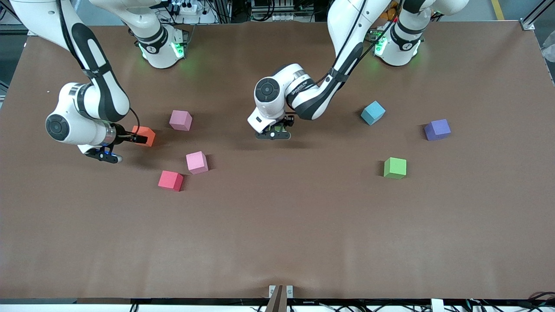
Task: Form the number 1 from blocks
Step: 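Carry the green cube to the table middle and release it with the left gripper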
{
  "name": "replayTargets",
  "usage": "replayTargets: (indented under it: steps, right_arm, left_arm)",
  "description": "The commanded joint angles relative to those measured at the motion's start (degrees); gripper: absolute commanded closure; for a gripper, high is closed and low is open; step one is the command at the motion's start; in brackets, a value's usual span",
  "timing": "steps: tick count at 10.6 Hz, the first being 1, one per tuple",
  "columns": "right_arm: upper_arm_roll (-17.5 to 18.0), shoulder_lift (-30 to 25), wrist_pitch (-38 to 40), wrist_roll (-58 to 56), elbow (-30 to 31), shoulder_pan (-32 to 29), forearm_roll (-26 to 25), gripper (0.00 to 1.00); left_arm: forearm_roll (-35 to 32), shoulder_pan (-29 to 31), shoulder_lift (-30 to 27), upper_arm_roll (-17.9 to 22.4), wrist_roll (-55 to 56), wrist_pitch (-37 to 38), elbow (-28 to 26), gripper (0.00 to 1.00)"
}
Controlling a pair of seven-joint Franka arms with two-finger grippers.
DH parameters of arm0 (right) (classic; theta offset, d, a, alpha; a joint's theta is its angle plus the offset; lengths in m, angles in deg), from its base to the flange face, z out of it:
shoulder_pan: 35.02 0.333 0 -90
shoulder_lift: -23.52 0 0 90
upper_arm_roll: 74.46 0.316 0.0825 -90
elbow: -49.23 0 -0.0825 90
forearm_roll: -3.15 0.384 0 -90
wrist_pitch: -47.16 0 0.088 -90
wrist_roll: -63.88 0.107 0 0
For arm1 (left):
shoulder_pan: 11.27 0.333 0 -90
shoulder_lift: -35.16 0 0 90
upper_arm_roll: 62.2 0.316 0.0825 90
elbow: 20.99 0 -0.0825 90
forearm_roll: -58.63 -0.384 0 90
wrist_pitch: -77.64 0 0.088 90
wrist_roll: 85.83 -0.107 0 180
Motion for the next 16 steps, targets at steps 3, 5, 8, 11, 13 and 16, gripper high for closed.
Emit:
replayTargets:
  steps: [3,5,8,11,13,16]
  right_arm:
    - [-0.87,2.33,-2.43,-0.32,0.32,1.23,0.81,0.04]
    - [-0.87,2.42,-2.43,-0.32,0.41,1.14,0.81,0.15]
    - [-0.87,2.33,-2.34,-0.32,0.76,1.23,0.81,0.28]
    - [-0.87,1.72,-1.73,-0.41,0.5,1.31,0.99,0.32]
    - [-0.96,0.23,-1.64,-0.23,0.32,1.93,1.07,0.33]
    - [-1.14,-5.91,0.82,3.97,-1.08,4.47,1.51,0.35]
  left_arm:
    - [1.54,-0.36,2.06,0.56,-1.96,1.27,2.73,0.89]
    - [0.93,-1.32,2.07,0.56,-1.78,1.1,2.73,0.0]
    - [0.75,-1.41,1.11,0.65,-1.43,1.1,2.81,0.0]
    - [0.84,-0.63,-3.1,1.43,-0.38,2.93,2.55,0.0]
    - [0.75,0.25,-7.14,3.8,-0.46,6.18,2.29,0.0]
    - [-0.3,6.39,-10.85,3.9,-0.99,9.97,1.94,0.0]
